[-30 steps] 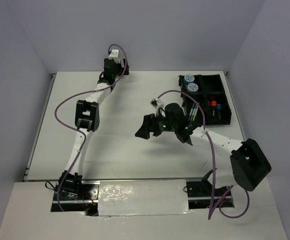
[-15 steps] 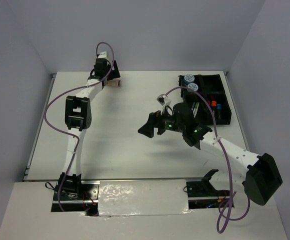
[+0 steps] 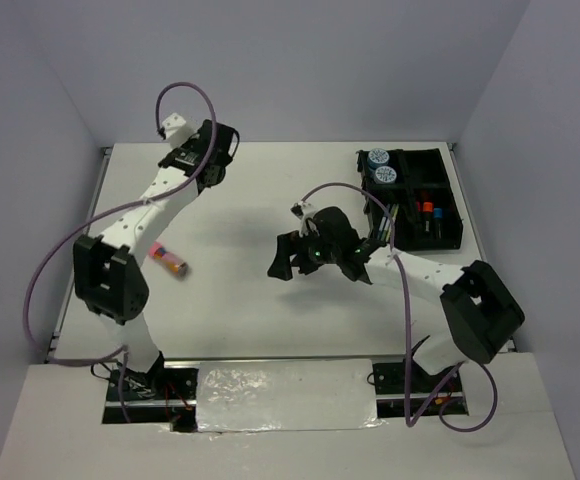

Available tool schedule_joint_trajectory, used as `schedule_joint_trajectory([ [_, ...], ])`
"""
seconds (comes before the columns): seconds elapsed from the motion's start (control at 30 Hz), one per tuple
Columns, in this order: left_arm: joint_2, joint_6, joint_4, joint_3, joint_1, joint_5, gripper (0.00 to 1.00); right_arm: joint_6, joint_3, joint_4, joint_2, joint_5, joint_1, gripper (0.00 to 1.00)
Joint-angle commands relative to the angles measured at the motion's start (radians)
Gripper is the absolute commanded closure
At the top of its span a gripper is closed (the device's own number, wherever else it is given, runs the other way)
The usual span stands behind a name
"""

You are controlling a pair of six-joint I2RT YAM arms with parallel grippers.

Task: Sort the stationery into containers
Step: Move the stationery to the corner of the board.

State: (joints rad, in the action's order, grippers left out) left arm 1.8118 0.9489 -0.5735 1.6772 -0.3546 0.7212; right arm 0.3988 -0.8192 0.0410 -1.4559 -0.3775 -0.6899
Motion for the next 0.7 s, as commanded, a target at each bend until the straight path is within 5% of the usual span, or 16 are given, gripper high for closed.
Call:
schedule_joint_trajectory([
  [0.0, -0.136, 0.706, -0.798, -0.081, -0.087, 0.256, 0.01, -0.009, -0.101, 0.008, -0.046, -0.003, -0.025, 0.04],
  [0.07, -0.247, 0.802, -0.798, -0.245, -0.090, 0.203, 0.01, -0.014, -0.142, -0.024, -0.069, -0.021, -0.028, 0.04],
  [0.1, -0.306, 0.738, -0.739, -0.405, -0.081, 0.196, 0.01, -0.020, -0.147, -0.032, -0.073, -0.030, -0.031, 0.04],
  [0.13, -0.404, 0.641, -0.630, -0.466, -0.049, 0.196, 0.01, -0.015, -0.140, -0.027, -0.066, -0.037, -0.034, 0.04],
  [0.17, -0.486, 0.294, -0.350, -0.576, 0.141, 0.000, 0.02, 0.003, -0.108, 0.017, -0.025, -0.066, -0.048, 0.04],
  [0.2, -0.486, 0.291, -0.222, -0.605, 0.178, -0.002, 0.05, 0.003, -0.107, 0.026, -0.024, -0.072, -0.054, 0.04],
  [0.4, -0.491, -0.051, 0.003, -0.622, 0.117, -0.159, 0.04, -0.040, -0.097, -0.032, 0.083, -0.020, -0.079, 0.03],
  [0.67, -0.470, -0.093, 0.035, -0.639, 0.106, -0.175, 0.01, -0.034, -0.103, -0.033, 0.068, 0.012, -0.079, 0.02],
])
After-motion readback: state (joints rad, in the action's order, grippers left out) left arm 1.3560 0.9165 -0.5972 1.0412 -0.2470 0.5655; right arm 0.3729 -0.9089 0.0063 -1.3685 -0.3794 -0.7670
